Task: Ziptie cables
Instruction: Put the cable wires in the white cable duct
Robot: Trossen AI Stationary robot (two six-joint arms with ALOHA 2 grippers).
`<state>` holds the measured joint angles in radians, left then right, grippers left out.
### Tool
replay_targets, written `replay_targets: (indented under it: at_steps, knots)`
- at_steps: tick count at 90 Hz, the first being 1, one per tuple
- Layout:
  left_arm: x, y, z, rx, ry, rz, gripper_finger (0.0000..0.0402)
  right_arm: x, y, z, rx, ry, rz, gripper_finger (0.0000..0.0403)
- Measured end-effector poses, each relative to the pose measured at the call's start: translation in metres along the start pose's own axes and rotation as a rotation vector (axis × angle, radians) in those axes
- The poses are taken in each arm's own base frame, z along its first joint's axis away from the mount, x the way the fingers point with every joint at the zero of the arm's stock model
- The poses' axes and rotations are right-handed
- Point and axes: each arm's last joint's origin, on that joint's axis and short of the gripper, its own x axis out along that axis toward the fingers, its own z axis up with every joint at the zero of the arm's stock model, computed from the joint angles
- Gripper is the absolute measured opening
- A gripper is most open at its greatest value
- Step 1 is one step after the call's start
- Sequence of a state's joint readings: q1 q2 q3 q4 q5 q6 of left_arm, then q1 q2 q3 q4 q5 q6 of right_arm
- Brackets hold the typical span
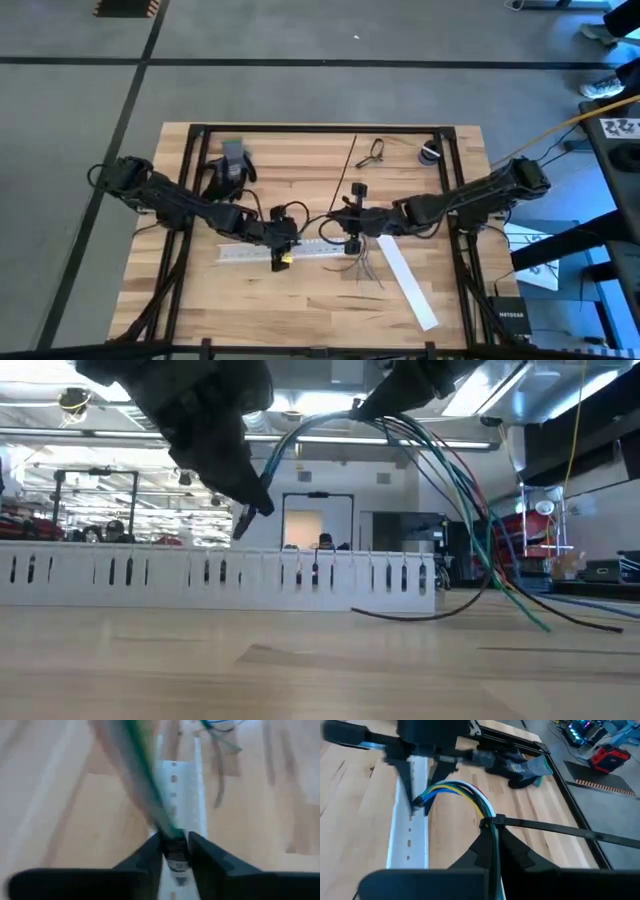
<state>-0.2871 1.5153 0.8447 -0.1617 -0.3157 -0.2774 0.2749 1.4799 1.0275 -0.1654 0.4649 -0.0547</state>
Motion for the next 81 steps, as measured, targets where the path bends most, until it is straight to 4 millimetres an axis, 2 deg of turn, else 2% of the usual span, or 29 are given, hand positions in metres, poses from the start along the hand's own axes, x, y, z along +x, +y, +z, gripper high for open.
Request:
replay_targets:
  at_steps: [14,27,43,54,81]
  knots:
    - [-0.023,0.0,0.001,-0.008,0.086,0.034,0.0017,0.0,0.003,-0.002,-0.006,0.016,0.107,0.0]
    - [-0.046,-0.003,-0.004,-0.051,0.178,0.057,0.0015,0.012,0.012,-0.006,0.018,0.031,0.186,0.0]
    - [-0.06,-0.009,-0.016,-0.091,0.257,0.076,0.0017,0.036,0.024,-0.012,0.065,0.027,0.24,0.0]
    - [-0.064,-0.011,-0.025,-0.082,0.321,0.097,0.0017,0.058,0.026,-0.013,0.088,0.02,0.286,0.0]
    - [-0.079,-0.02,-0.047,-0.098,0.474,0.151,0.0018,0.107,0.039,0.001,0.068,0.054,0.371,0.0]
